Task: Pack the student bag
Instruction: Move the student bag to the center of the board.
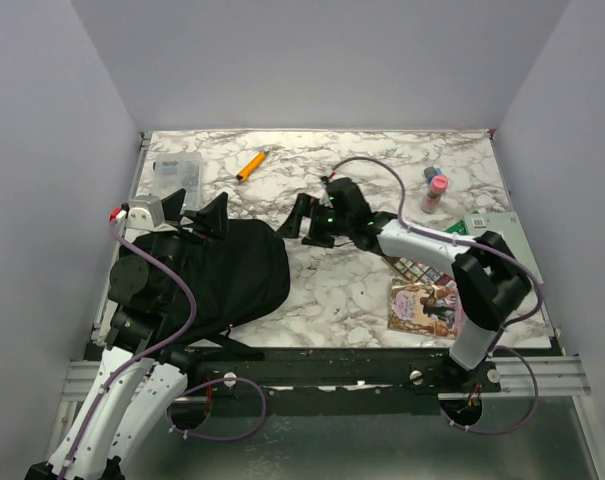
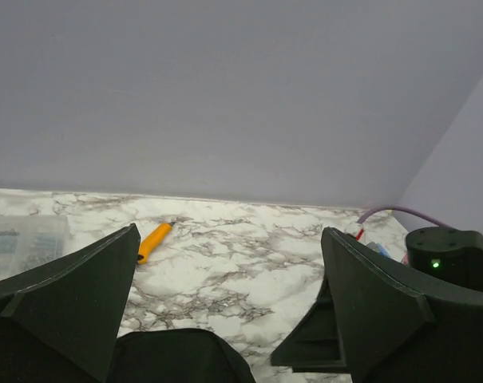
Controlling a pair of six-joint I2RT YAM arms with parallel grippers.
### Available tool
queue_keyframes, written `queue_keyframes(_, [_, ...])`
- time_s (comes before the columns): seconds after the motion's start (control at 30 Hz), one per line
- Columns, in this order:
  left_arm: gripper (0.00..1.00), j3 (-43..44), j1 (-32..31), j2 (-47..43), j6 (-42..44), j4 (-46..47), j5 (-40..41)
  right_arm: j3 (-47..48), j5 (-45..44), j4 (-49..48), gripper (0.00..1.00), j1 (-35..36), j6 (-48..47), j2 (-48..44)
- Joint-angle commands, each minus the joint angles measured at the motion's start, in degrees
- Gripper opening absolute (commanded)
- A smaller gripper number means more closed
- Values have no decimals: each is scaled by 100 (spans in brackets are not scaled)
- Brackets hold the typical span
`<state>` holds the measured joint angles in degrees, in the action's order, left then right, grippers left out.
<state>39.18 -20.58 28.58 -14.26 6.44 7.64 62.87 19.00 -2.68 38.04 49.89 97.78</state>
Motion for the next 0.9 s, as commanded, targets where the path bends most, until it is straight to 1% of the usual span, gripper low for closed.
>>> queue_keyframes(0.0, [98,49,45,18,-50,-125,-209,977,-1717,1062,100,920,-508,723])
queue_keyframes(0.1, [98,63,45,28,-63,-156,-227,1782,-3306,2092,99,1519,-855,1229])
queue_keyframes(0.17, [98,64,45,36,-78,-164,-262,2170,-4011,2529,97,1756,-1100,1582])
queue_keyframes(0.2, [98,78,45,51,-77,-178,-283,2336,-4181,2712,94,1812,-1187,1715])
queue_keyframes(0.33, [98,97,45,109,-86,-194,-298,2598,-4643,3083,76,1905,-1393,2087])
queue_keyframes(0.4, [98,88,45,129,-83,-197,-289,2564,-4861,3116,63,1927,-1489,2114])
queue_keyframes(0.47, [98,94,45,150,-77,-204,-297,2437,-5139,3094,37,1942,-1591,2004])
queue_keyframes(0.5, [98,91,45,163,-83,-198,-298,2324,-5343,3060,30,1948,-1615,1928])
queue_keyframes(0.53, [98,94,45,180,-79,-201,-300,2209,-5550,2991,25,1945,-1676,1817])
queue_keyframes(0.57, [98,90,45,198,-80,-210,-313,2045,-5673,2866,24,1942,-1787,1699])
queue_keyframes(0.63, [98,110,46,244,-86,-216,-350,1678,-5880,2527,19,1937,-2104,1402])
queue_keyframes(0.67, [98,108,45,260,-94,-220,-366,1504,-5976,2368,14,1928,-2294,1234])
queue_keyframes(0.73, [98,114,45,315,-116,-228,-391,1109,-6151,2130,9,1861,-2634,943])
queue_keyframes(0.77, [98,109,45,348,-112,-223,-395,961,-6094,2013,7,1785,-2876,794])
queue_keyframes(0.87, [98,108,45,474,-137,-235,-410,239,-5146,1338,6,1385,-3823,253])
